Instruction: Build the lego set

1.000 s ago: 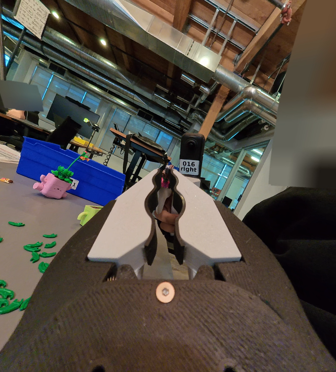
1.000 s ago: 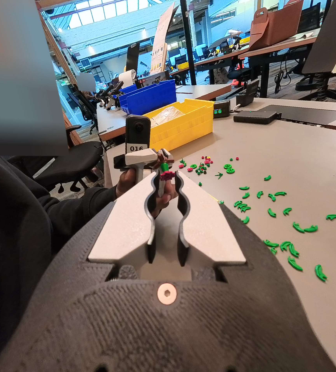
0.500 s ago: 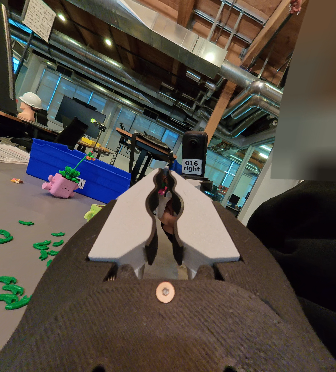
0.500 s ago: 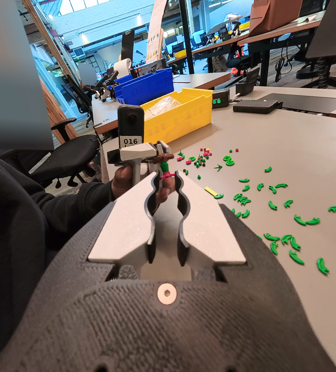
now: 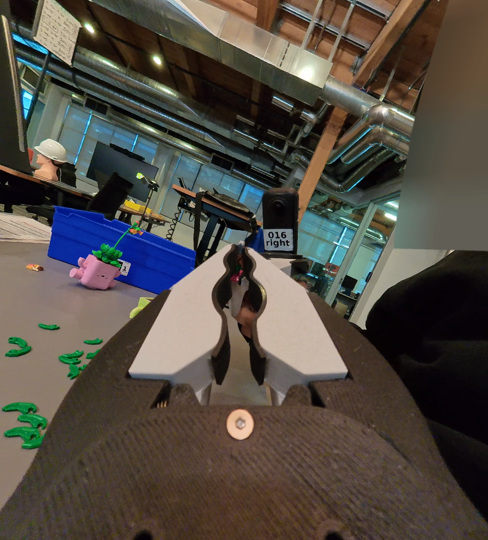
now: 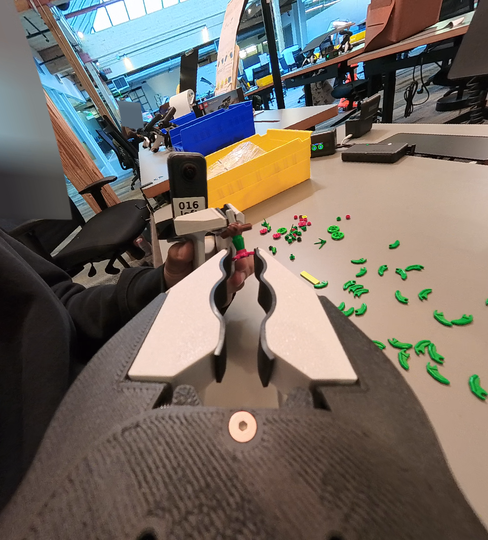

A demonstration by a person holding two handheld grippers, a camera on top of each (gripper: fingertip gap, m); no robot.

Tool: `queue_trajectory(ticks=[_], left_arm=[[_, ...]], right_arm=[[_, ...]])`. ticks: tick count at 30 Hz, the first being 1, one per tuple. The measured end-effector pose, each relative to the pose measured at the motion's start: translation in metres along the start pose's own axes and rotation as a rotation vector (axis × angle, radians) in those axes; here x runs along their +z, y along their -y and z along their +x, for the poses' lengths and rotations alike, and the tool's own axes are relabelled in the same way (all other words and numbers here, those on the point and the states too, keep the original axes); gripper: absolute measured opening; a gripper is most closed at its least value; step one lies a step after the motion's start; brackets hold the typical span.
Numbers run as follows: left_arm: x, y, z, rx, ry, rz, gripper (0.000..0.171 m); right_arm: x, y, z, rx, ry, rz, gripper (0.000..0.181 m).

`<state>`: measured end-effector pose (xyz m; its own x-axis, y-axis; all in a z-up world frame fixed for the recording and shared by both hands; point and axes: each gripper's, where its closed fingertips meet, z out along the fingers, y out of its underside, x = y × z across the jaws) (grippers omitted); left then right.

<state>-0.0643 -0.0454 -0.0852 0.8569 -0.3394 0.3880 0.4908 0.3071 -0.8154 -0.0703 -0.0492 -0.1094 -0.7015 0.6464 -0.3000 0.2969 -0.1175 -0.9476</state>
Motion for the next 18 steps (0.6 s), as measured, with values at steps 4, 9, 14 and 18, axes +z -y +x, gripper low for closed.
queue_trajectory(ticks=[4, 9, 14, 18], left_arm=[[0.0, -0.0002, -0.0005, 0.01, 0.007, -0.002, 0.0], [-0.0002, 0.0004, -0.0017, 0.015, 0.013, 0.001, 0.0], [-0.0002, 0.0003, -0.0029, 0.018, 0.02, 0.0, 0.0], [-0.0007, 0.0011, -0.0044, 0.02, 0.029, 0.003, 0.0]], right_arm=[[-0.0003, 0.0003, 0.0011, 0.008, 0.002, 0.006, 0.013], [-0.0007, 0.0003, 0.0029, 0.02, 0.0, 0.011, 0.013], [-0.0019, 0.0007, 0.0046, 0.041, 0.006, 0.022, 0.013], [-0.0026, 0.0003, 0.0064, 0.047, 0.004, 0.025, 0.014]])
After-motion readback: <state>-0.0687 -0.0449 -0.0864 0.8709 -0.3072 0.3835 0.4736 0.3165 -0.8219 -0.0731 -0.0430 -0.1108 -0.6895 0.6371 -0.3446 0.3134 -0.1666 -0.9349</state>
